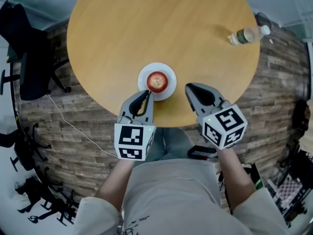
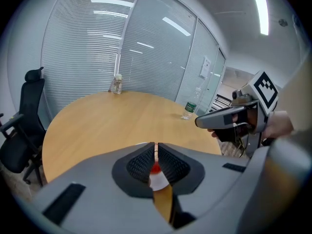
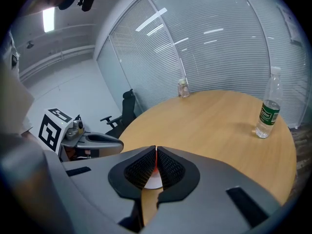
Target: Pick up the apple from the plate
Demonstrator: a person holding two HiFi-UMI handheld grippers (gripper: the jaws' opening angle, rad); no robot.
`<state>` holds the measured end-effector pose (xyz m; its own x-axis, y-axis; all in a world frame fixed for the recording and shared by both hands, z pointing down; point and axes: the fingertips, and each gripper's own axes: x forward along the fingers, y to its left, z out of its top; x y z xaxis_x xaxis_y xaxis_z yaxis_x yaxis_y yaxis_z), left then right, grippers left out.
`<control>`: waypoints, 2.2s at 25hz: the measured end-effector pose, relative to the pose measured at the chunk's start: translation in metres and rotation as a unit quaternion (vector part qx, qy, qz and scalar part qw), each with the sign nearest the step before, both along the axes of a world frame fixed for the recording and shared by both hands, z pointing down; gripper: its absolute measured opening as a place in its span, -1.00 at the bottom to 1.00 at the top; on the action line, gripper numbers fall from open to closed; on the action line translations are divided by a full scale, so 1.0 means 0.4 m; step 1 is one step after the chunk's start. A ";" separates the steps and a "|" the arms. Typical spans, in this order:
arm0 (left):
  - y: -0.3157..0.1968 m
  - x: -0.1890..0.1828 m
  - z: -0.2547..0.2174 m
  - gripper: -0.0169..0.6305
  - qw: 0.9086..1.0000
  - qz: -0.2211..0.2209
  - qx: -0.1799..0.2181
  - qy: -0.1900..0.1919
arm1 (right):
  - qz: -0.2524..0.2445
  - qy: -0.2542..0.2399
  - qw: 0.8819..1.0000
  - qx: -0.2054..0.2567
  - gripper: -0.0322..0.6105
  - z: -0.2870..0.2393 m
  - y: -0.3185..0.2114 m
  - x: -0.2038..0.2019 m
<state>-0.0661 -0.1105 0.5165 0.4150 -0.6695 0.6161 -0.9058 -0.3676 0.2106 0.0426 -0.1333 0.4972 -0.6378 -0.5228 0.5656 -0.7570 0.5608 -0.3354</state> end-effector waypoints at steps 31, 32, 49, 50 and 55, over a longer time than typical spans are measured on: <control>-0.055 0.060 0.241 0.31 0.994 0.080 -0.056 -0.056 | 0.006 0.009 0.999 -0.036 -0.80 0.067 0.015 0.015; -0.054 0.063 0.245 0.31 0.993 0.083 -0.058 -0.054 | 0.006 0.009 0.999 -0.037 -0.80 0.068 0.017 0.015; -0.068 0.080 0.257 0.23 0.993 0.085 -0.051 -0.067 | 0.011 0.012 0.999 -0.041 -0.80 0.075 0.038 0.040; -0.068 0.080 0.254 0.23 0.993 0.085 -0.048 -0.067 | 0.012 0.012 0.999 -0.040 -0.80 0.073 0.038 0.040; -0.060 0.075 0.232 0.23 0.994 0.080 -0.038 -0.067 | 0.014 0.007 0.999 -0.031 -0.80 0.054 0.040 0.037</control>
<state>-0.0360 -0.1344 0.6093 0.4231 -0.5511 0.7192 -0.8588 -0.4969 0.1244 0.0575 -0.1173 0.5190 -0.6152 -0.5041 0.6061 -0.7770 0.5177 -0.3580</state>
